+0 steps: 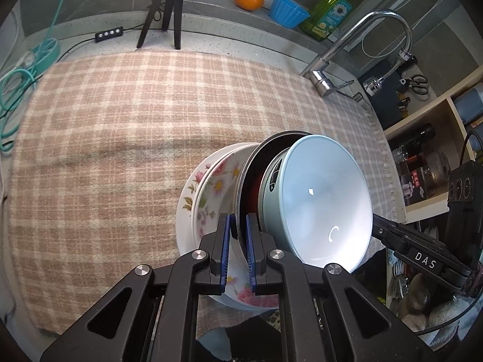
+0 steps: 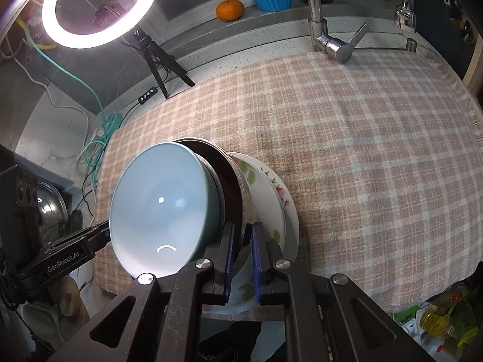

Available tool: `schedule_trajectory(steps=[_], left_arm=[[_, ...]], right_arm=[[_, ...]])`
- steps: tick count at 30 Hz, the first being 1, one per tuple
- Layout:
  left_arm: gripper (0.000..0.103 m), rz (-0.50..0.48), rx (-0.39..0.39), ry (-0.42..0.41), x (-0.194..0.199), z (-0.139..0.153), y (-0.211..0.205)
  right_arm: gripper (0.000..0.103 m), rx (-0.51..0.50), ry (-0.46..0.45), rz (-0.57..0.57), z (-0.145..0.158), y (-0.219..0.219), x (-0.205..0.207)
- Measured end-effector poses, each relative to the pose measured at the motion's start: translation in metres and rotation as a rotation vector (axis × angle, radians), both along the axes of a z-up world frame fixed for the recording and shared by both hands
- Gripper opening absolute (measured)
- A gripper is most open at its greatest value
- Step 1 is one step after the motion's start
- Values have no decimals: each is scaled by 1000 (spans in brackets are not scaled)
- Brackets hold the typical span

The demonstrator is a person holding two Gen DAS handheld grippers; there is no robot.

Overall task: Organize plates and bowls
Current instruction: 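Carry the nested bowls with both grippers onto the pink-flowered plate stack, then open both grippers and pull them back from the stack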

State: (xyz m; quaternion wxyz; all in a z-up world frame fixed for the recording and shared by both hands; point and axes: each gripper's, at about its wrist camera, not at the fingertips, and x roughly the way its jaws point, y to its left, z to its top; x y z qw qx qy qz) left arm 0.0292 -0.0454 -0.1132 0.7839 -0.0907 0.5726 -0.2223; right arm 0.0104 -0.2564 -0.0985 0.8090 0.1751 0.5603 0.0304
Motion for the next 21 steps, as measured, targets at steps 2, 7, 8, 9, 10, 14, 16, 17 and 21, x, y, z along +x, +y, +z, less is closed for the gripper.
schedule_trajectory(steps=[2,7,8,9,10,14,16,17,21], left_arm=[[9,-1,1,3,0,-2,0],[9,-7,7,-1,0,-2,-1],[9,-7,9,-3,0,-2,-1],[9,-8,11,-5,0,-2,-1],[9,-9,11,-6,0,-2,0],[9,-12,14,-8,0,-2,-1],[9,-16,12,-8,0,-2,-1],[9,-18,12,-8,0,-1,-1],[9,-26,17,-11,-1,-1,-2]], right_arm=[[10,0,3,-1,-1,-1,1],[10,0,7,-1,-4,-2,1],[10,2,7,-1,-4,-2,1],[10,2,9,0,-5,-2,0],[10,1,11,1,-6,-2,0],[10,3,14,3,-8,-2,0],[10,5,14,0,-8,-3,0],[10,7,14,-1,-8,-3,1],[11,2,15,1,-7,-3,1]])
